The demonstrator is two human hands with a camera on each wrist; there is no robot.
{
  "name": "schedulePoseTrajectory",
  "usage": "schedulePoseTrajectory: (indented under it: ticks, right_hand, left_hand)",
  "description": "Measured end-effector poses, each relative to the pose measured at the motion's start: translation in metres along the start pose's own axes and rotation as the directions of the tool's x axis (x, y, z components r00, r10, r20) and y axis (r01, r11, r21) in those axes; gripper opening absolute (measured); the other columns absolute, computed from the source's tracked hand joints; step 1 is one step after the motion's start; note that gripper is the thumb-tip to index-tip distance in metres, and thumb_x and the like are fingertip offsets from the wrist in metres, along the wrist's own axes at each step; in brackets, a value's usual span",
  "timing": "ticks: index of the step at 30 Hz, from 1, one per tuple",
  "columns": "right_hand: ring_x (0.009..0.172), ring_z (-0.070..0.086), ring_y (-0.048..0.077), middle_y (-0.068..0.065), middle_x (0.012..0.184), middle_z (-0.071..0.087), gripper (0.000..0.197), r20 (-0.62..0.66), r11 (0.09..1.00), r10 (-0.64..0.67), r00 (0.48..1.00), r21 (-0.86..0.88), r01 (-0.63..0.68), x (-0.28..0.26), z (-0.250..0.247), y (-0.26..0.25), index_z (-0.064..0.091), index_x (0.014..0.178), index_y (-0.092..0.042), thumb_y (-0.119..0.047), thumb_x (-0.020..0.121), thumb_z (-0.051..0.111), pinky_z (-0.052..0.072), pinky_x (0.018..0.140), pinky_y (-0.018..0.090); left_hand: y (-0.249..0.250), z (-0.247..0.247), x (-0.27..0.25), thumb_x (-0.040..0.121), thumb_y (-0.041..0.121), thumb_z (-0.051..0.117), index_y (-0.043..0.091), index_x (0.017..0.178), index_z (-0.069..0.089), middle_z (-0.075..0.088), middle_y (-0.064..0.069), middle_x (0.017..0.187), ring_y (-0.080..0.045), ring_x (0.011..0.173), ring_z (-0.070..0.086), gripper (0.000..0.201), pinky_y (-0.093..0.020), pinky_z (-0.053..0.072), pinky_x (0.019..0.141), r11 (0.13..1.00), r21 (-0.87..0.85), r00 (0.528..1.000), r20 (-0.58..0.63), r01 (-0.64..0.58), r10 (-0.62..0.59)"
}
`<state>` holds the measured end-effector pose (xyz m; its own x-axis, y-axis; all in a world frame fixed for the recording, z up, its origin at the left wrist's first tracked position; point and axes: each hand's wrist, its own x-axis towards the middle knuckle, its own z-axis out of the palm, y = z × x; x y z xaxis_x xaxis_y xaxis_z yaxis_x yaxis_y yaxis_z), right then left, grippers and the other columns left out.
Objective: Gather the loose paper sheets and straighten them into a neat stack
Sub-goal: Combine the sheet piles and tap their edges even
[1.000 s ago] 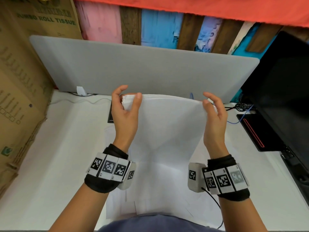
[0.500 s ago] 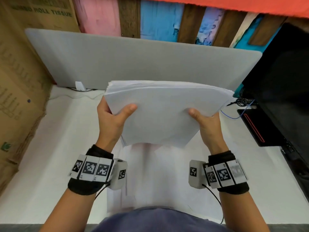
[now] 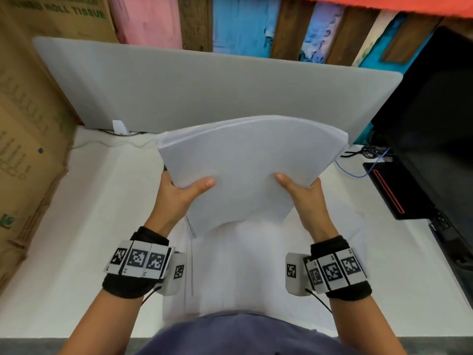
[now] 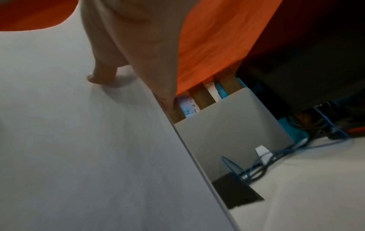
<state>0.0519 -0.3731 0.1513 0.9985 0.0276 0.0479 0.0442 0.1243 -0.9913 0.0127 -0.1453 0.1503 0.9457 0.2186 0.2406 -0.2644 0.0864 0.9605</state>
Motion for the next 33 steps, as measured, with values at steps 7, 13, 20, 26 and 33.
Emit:
schedulePoseTrajectory:
  ticks: [7,13,20,26,33]
  right_hand:
    - [0.077,0.066,0.002,-0.008,0.089,0.066,0.021,-0.009,0.951,0.301,0.953,-0.074,-0.301,-0.013,0.003,0.075,0.062,0.095,-0.022,-0.007,0.081,0.067,0.053,0.065,0.013]
    - [0.078,0.066,0.006,-0.004,0.088,0.068,0.012,-0.086,0.969,0.233,0.969,-0.06,-0.239,-0.001,0.005,0.057,0.065,0.098,-0.014,-0.011,0.087,0.06,0.052,0.065,0.013]
    - [0.093,0.061,0.016,0.0,0.101,0.064,0.033,-0.117,0.984,0.149,0.982,-0.082,-0.159,0.013,0.004,0.026,0.057,0.119,-0.007,-0.013,0.087,0.061,0.05,0.088,0.031]
    - [0.091,0.062,0.015,-0.005,0.097,0.065,0.028,-0.121,0.989,0.11,0.987,-0.082,-0.12,0.011,-0.003,0.023,0.058,0.111,-0.017,-0.009,0.085,0.063,0.051,0.081,0.025]
    - [0.071,0.067,-0.001,-0.012,0.076,0.072,0.025,-0.013,0.997,0.077,0.997,-0.013,-0.077,0.004,0.0,0.029,0.064,0.088,-0.021,0.001,0.076,0.069,0.053,0.062,0.015]
  left_hand:
    - [-0.059,-0.006,-0.006,0.073,0.01,0.076,0.032,0.094,0.058,0.071,0.024,0.08,0.01,0.079,0.065,0.035,-0.009,0.05,0.069,0.972,0.068,0.974,-0.025,0.227,-0.225]
    - [-0.076,-0.013,-0.008,0.078,0.017,0.072,0.022,0.094,0.06,0.071,0.022,0.07,0.009,0.069,0.066,0.021,-0.007,0.051,0.06,0.933,0.047,0.934,-0.038,0.356,-0.354]
    - [-0.071,-0.016,-0.012,0.044,0.055,0.077,0.031,0.096,0.059,0.07,0.028,0.078,0.007,0.077,0.066,0.06,-0.007,0.05,0.062,0.934,0.09,0.936,0.034,0.346,-0.35]
    - [-0.068,-0.008,-0.011,0.082,0.012,0.065,0.025,0.096,0.061,0.069,0.029,0.073,0.008,0.073,0.066,0.019,-0.009,0.05,0.063,0.955,0.084,0.958,-0.009,0.285,-0.285]
    - [-0.038,-0.002,-0.001,0.038,0.061,0.08,0.032,0.076,0.072,0.07,0.026,0.072,0.009,0.07,0.065,0.048,-0.007,0.049,0.061,0.992,-0.064,0.994,-0.024,0.107,-0.109]
